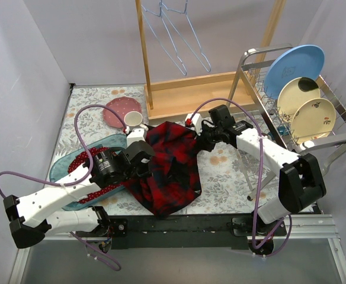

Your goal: Place the skirt on the hanger

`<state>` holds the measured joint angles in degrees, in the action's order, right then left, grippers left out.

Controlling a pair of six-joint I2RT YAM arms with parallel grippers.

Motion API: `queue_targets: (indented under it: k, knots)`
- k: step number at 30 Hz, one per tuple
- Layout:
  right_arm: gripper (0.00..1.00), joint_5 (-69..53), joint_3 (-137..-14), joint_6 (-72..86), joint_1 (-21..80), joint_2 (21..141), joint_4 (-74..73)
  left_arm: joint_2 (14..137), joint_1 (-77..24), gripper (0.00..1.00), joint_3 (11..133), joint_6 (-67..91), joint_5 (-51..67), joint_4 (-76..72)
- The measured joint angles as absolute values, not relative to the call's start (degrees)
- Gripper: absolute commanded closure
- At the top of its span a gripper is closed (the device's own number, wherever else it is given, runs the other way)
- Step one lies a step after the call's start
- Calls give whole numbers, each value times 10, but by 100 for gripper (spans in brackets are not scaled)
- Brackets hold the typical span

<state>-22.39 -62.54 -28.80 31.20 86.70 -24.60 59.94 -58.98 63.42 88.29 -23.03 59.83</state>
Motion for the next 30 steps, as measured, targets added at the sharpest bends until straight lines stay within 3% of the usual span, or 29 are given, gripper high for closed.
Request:
queue_targets:
  k: [1, 2, 6, 14, 17, 22, 26, 30]
  knots:
    - [99, -224, -629, -287, 312, 867, -244, 597, -590, 59, 634, 877, -222, 589]
    - [99, -224, -630, -287, 312, 867, -242, 593, -590, 46, 634, 873, -209, 577]
    - [99, -224, -630, -286, 312, 867, -243, 575, -590, 31, 634, 847, -150, 524]
    - [99, -229, -633, -282, 312, 867, -246, 629, -590, 31, 637, 848, -111, 483]
    - [99, -230, -633, -282, 312, 867, -248, 699, -592, 34, 638, 860, -139, 504]
    - [99, -229, -634, -282, 312, 863, -255, 776, -600, 55, 638, 873, -183, 545]
    - [99, -218, -645, -283, 312, 852, -264, 779, -607, 99, 638, 878, -202, 569]
    - [99, -187, -673, -287, 312, 831, -274, 767, -610, 100, 638, 878, -213, 593]
